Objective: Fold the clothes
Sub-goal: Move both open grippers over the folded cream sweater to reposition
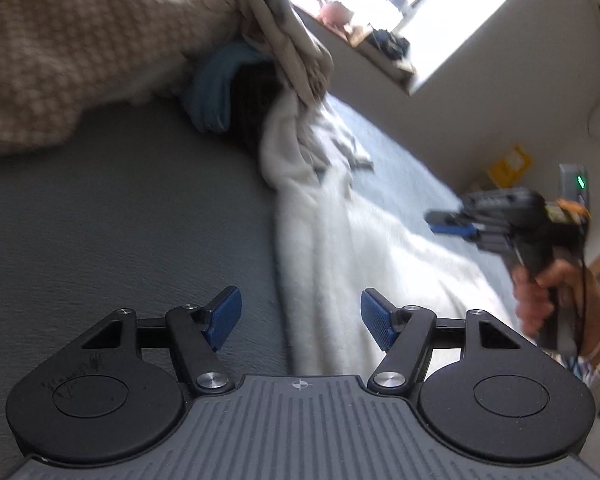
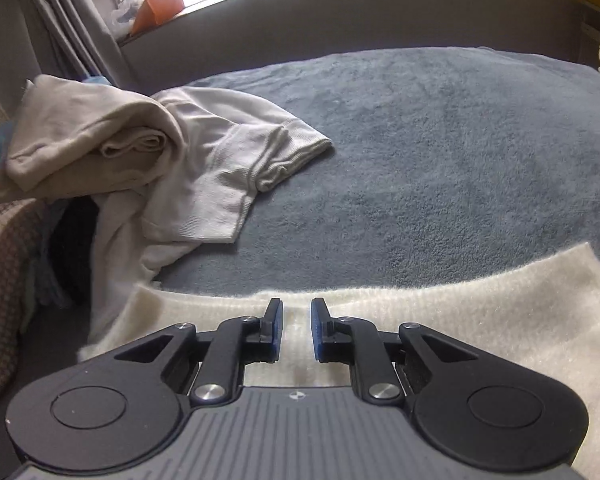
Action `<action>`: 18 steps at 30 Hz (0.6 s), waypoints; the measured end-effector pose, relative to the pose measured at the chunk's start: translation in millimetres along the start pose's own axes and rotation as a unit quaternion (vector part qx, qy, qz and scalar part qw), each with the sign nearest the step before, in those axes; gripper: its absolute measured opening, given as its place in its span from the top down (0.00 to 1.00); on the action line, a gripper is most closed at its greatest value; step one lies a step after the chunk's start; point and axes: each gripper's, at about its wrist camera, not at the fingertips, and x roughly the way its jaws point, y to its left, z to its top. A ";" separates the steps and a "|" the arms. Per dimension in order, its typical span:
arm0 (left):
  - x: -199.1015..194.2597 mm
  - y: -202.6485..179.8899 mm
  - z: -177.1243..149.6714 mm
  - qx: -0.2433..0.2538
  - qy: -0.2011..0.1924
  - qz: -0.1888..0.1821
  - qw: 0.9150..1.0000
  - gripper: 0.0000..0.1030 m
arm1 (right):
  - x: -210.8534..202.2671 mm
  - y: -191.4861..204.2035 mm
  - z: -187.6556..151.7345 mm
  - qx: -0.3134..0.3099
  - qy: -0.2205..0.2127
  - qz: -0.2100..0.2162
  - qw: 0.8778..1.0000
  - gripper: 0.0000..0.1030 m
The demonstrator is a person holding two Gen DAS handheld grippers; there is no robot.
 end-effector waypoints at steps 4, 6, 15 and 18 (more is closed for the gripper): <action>-23.5 7.8 1.9 -0.029 -0.014 0.007 0.999 0.36 | -51.2 -2.2 -3.8 0.022 -0.026 0.064 0.997 0.84; -32.1 1.5 -1.3 -0.011 -0.016 0.001 1.000 0.36 | -82.4 -3.9 -9.4 0.027 -0.044 0.093 0.994 0.84; -34.5 -27.9 -24.4 0.058 0.033 0.010 0.998 0.37 | -183.7 -1.1 -83.7 -0.006 -0.071 0.093 0.993 0.84; -26.5 -12.3 -32.6 0.025 0.064 0.031 0.997 0.38 | -170.8 9.8 -114.3 -0.008 -0.050 0.088 0.995 0.84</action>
